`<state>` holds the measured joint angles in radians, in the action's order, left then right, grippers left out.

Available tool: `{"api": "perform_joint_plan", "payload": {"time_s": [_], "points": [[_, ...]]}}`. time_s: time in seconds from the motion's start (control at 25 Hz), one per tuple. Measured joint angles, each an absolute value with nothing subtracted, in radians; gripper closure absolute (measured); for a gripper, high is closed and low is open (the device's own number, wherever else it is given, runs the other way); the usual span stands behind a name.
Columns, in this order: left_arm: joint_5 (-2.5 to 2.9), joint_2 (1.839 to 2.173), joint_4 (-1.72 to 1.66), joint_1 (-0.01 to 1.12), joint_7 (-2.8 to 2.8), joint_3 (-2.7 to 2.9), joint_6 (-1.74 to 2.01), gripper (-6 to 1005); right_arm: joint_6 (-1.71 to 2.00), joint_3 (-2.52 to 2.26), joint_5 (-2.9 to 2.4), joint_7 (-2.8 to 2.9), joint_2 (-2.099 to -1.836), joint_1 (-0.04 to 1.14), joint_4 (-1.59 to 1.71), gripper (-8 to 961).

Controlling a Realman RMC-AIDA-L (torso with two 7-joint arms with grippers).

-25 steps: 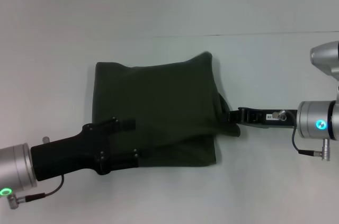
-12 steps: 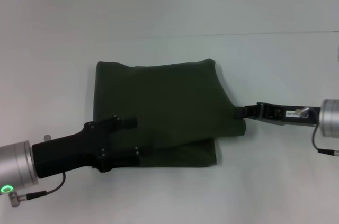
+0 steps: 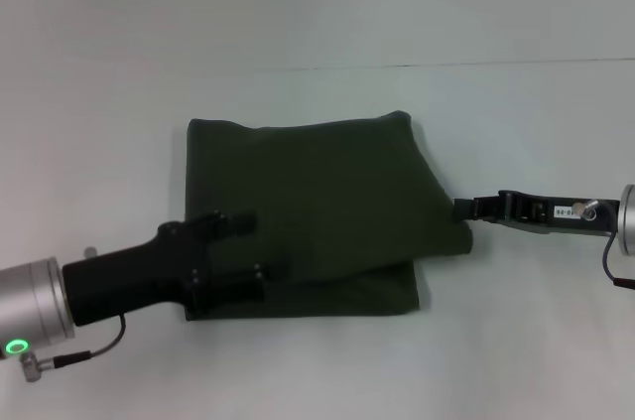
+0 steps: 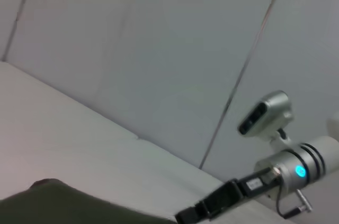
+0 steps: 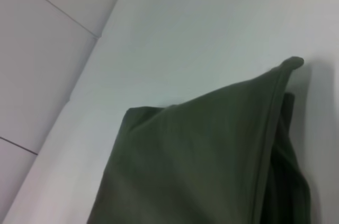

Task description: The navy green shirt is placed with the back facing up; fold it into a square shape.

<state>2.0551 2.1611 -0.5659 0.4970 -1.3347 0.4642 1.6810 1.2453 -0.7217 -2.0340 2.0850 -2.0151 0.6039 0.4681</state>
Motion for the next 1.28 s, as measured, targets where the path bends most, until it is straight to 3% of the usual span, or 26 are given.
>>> {"api": "perform_joint_plan", "payload": {"time_s": [0.12, 0.32, 0.68, 0.76, 1.2, 1.28], "points": [[2.033, 2.16, -0.566, 0.5, -1.355, 0.461, 1.65, 87, 1.245, -0.711, -2.033, 2.062, -2.015, 0.591, 0.474, 928], [1.975, 2.154, -0.568, 0.52, -1.42, 0.452, 1.552, 87, 1.288, -0.617, -2.024, 2.045, -2.006, 0.541, 0.566, 717], [1.856, 2.152, -0.564, 0.537, -1.579, 0.452, 1.268, 93, 1.489, -0.475, -1.929, 2.089, -1.962, 0.517, 0.643, 521], [1.853, 2.151, -0.558, 0.55, -1.617, 0.456, 1.208, 95, 1.495, -0.474, -1.926, 2.106, -1.96, 0.53, 0.644, 478], [1.86, 2.144, -0.458, 0.63, -1.667, 0.478, 0.913, 106, 1.491, -0.531, -1.933, 2.124, -1.963, 0.587, 0.636, 39], [1.86, 2.146, -0.449, 0.64, -1.663, 0.495, 0.881, 108, 1.488, -0.535, -1.933, 2.122, -1.966, 0.589, 0.636, 33]]}}
